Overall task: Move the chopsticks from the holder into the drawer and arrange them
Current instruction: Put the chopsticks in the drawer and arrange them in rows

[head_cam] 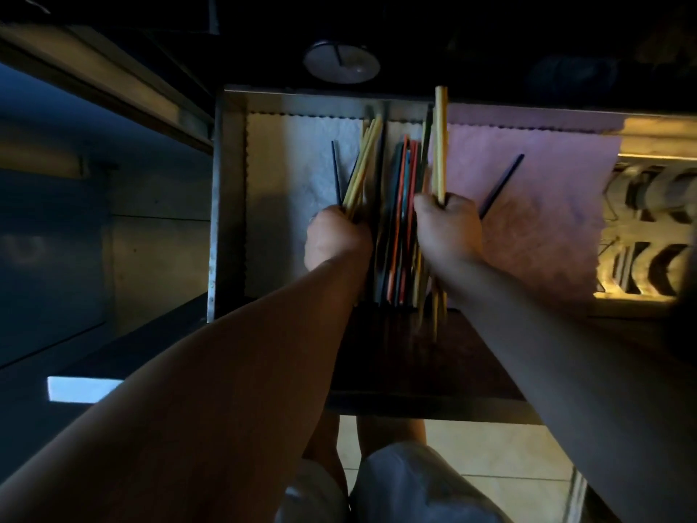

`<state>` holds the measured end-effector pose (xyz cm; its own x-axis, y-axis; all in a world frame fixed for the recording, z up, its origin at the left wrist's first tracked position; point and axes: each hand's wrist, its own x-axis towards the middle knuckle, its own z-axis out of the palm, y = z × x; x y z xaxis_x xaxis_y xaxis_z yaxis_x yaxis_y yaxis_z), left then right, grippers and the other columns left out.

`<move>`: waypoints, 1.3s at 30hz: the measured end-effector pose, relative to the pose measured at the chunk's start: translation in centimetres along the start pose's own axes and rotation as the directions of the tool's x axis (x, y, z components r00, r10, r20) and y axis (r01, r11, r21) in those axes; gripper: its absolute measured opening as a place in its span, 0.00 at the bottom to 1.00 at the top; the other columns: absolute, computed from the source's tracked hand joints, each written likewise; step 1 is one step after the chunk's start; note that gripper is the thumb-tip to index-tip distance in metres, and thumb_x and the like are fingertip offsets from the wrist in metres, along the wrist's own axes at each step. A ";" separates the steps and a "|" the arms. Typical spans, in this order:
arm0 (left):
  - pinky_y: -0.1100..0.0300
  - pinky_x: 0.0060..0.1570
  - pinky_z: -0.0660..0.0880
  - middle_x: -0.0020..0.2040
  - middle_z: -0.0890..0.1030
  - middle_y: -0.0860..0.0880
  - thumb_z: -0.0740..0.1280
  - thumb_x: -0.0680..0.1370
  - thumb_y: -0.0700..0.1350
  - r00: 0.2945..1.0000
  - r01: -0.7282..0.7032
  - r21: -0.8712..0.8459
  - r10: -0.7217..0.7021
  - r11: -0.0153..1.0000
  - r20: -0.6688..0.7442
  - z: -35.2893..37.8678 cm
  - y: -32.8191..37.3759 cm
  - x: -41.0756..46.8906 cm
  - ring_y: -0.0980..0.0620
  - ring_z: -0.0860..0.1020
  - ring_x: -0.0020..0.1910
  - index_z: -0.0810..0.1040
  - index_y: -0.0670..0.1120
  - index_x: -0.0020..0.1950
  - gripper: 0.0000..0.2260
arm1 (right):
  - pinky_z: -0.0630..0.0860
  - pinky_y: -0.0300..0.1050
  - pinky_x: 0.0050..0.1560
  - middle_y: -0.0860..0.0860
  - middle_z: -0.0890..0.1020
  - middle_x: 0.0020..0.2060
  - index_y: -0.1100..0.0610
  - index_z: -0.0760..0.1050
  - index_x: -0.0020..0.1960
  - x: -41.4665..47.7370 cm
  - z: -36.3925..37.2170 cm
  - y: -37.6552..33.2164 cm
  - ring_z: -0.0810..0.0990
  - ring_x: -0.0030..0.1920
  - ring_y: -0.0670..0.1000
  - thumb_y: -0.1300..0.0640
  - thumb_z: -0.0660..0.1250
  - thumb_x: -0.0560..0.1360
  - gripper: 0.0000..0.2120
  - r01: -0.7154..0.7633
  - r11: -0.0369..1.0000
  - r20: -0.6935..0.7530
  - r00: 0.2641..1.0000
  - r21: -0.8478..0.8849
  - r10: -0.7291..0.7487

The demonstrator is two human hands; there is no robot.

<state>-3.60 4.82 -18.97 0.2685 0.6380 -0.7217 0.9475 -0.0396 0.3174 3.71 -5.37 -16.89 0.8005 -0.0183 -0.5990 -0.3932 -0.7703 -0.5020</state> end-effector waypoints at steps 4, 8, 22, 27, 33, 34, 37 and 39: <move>0.49 0.51 0.79 0.49 0.82 0.44 0.64 0.74 0.57 1.000 -0.009 0.016 0.009 1.000 -0.024 0.5 0.8 -0.3 0.41 0.82 0.50 0.81 0.46 0.55 0.18 | 0.71 0.45 0.33 0.49 0.71 0.24 0.56 0.67 0.28 0.8 -0.9 0.9 0.76 0.30 0.56 0.46 0.64 0.76 0.22 0.017 0.993 0.022 1.000 0.114 -0.020; 0.55 0.44 0.76 0.46 0.81 0.44 0.61 0.78 0.51 0.993 -0.101 0.055 0.097 0.993 0.062 1.2 1.7 -1.2 0.42 0.81 0.47 0.79 0.45 0.54 0.13 | 0.68 0.45 0.31 0.49 0.69 0.25 0.52 0.66 0.30 1.7 -1.3 1.8 0.71 0.26 0.52 0.44 0.65 0.75 0.20 -0.037 0.965 0.082 0.996 0.261 0.016; 0.61 0.42 0.72 0.48 0.82 0.48 0.74 0.72 0.52 0.997 -0.058 -0.197 0.068 0.979 0.045 4.9 4.1 -2.8 0.46 0.82 0.50 0.79 0.46 0.56 0.17 | 0.78 0.56 0.45 0.46 0.79 0.33 0.48 0.77 0.33 3.8 -2.7 4.3 0.82 0.42 0.56 0.43 0.68 0.70 0.11 -0.145 0.919 0.101 0.988 0.366 0.116; 0.58 0.44 0.74 0.51 0.83 0.43 0.72 0.72 0.53 0.999 -0.039 -0.128 0.037 0.991 -0.020 6.0 4.3 -2.8 0.42 0.81 0.51 0.79 0.43 0.56 0.18 | 0.67 0.44 0.41 0.47 0.71 0.29 0.52 0.65 0.33 3.9 -2.2 4.5 0.74 0.34 0.52 0.53 0.69 0.74 0.15 -0.170 0.966 0.106 0.983 0.195 0.151; 0.58 0.38 0.72 0.40 0.81 0.43 0.70 0.74 0.50 0.997 0.059 -0.270 -0.072 0.961 -0.039 5.1 3.5 -2.6 0.43 0.82 0.44 0.82 0.41 0.47 0.12 | 0.73 0.48 0.53 0.60 0.79 0.47 0.60 0.76 0.50 3.9 -0.9 3.7 0.80 0.55 0.61 0.54 0.69 0.73 0.11 -0.129 0.991 0.066 0.990 0.036 0.126; 0.59 0.38 0.71 0.40 0.81 0.44 0.71 0.75 0.51 0.996 0.074 -0.263 -0.086 0.962 -0.037 4.6 3.3 -2.4 0.45 0.82 0.44 0.82 0.41 0.49 0.13 | 0.74 0.47 0.53 0.59 0.79 0.45 0.60 0.76 0.49 3.9 -0.7 3.7 0.80 0.54 0.60 0.53 0.70 0.72 0.11 -0.111 0.994 0.048 0.993 0.014 0.110; 0.61 0.38 0.70 0.38 0.80 0.47 0.71 0.75 0.51 0.995 0.071 -0.274 -0.087 0.959 -0.047 3.2 2.6 -1.7 0.46 0.82 0.43 0.83 0.41 0.50 0.13 | 0.71 0.43 0.43 0.57 0.81 0.43 0.59 0.79 0.48 3.4 -0.9 3.3 0.81 0.50 0.59 0.51 0.70 0.71 0.12 -0.060 0.994 0.003 0.998 -0.092 0.060; 0.62 0.36 0.70 0.35 0.78 0.50 0.72 0.75 0.50 0.994 0.059 -0.269 -0.082 0.961 -0.074 2.6 2.1 -1.4 0.46 0.81 0.41 0.82 0.43 0.47 0.10 | 0.68 0.41 0.41 0.58 0.83 0.48 0.61 0.79 0.50 3.1 -0.8 3.1 0.81 0.51 0.59 0.49 0.69 0.72 0.15 -0.046 0.990 0.014 0.999 -0.133 0.048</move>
<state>-1.51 1.90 -18.88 0.1768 0.6942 -0.6977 0.8797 0.2065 0.4283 5.39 -8.36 -19.80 0.7742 -0.0462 -0.6312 -0.3656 -0.8468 -0.3864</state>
